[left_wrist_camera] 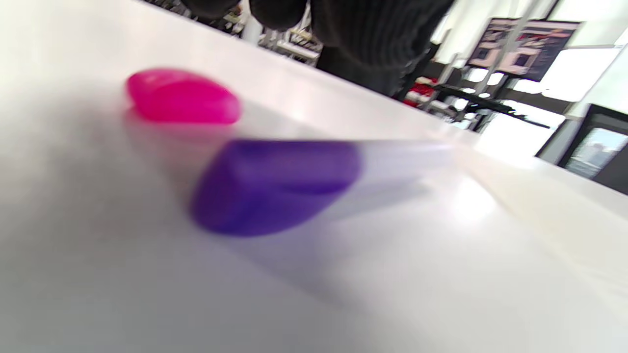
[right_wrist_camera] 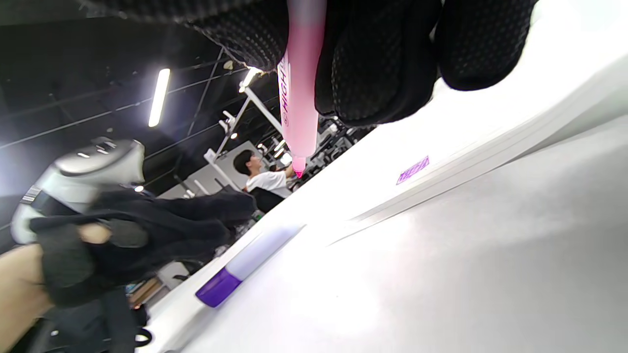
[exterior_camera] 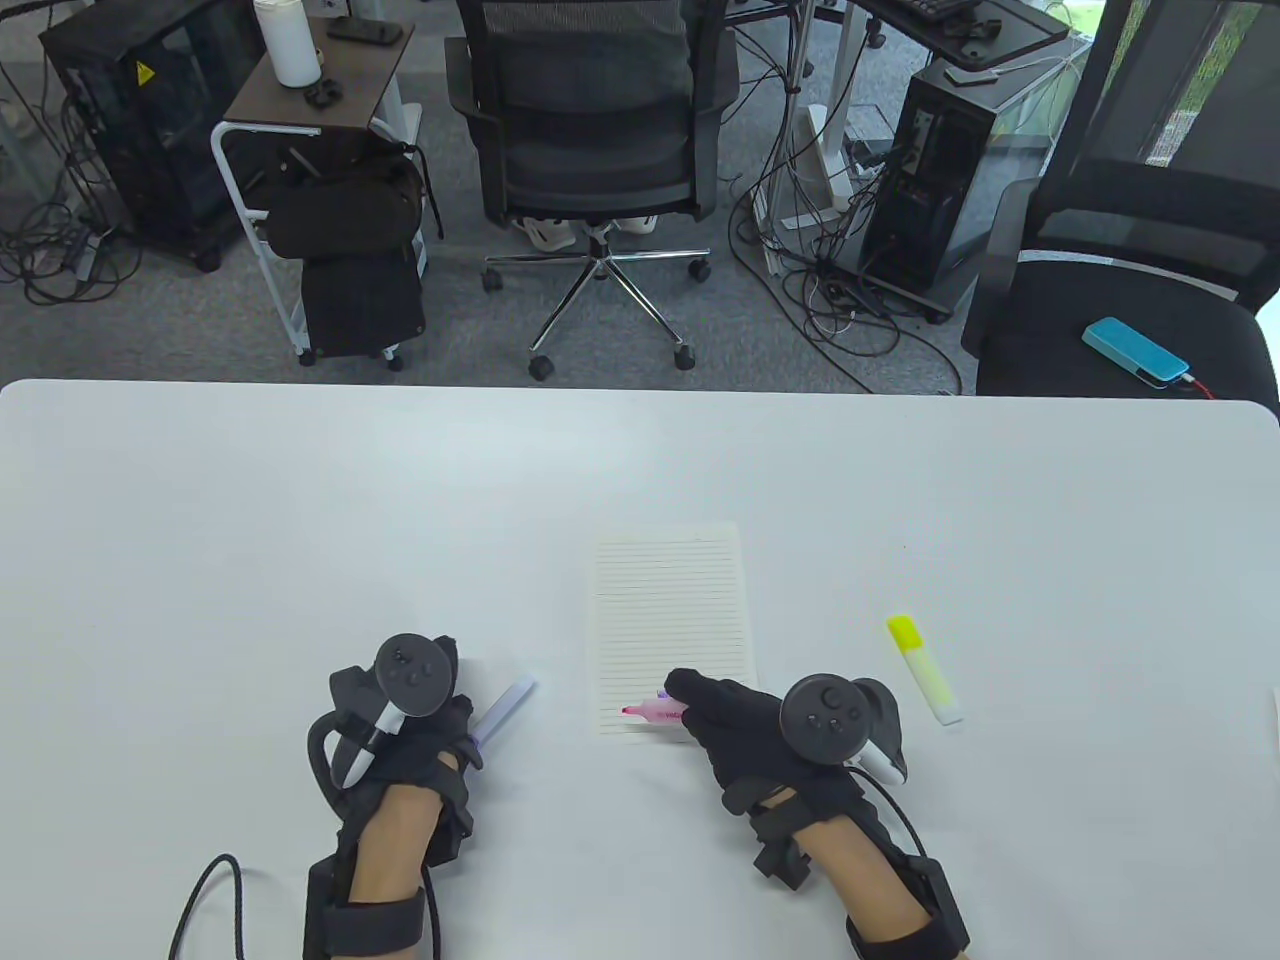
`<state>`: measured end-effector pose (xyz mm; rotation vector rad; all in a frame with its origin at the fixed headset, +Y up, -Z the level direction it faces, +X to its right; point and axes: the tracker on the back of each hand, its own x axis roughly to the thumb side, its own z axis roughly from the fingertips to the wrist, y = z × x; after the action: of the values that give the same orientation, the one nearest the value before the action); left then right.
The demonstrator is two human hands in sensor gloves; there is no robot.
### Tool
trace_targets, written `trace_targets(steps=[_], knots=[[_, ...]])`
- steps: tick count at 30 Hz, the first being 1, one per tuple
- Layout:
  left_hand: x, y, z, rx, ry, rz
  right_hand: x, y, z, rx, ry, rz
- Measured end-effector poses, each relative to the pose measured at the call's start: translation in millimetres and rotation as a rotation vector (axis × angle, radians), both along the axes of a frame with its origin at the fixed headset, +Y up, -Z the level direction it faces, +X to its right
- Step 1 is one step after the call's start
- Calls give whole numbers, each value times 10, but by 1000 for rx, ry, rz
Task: Apply highlighter ink on paper
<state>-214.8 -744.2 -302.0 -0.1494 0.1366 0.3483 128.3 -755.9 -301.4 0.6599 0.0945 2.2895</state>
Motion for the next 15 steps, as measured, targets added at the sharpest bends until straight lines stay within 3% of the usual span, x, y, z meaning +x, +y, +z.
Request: trace_targets(steps=[4,8,15], knots=[[461,154,126,60,-190,-56,-28,-9,2,29,-27,55],[935,42,220,-67,-387,-97,-66,-39,4,40,-43,87],[1148,-151,232,-182,-460,-182,-134,-91,0,28,-40,130]])
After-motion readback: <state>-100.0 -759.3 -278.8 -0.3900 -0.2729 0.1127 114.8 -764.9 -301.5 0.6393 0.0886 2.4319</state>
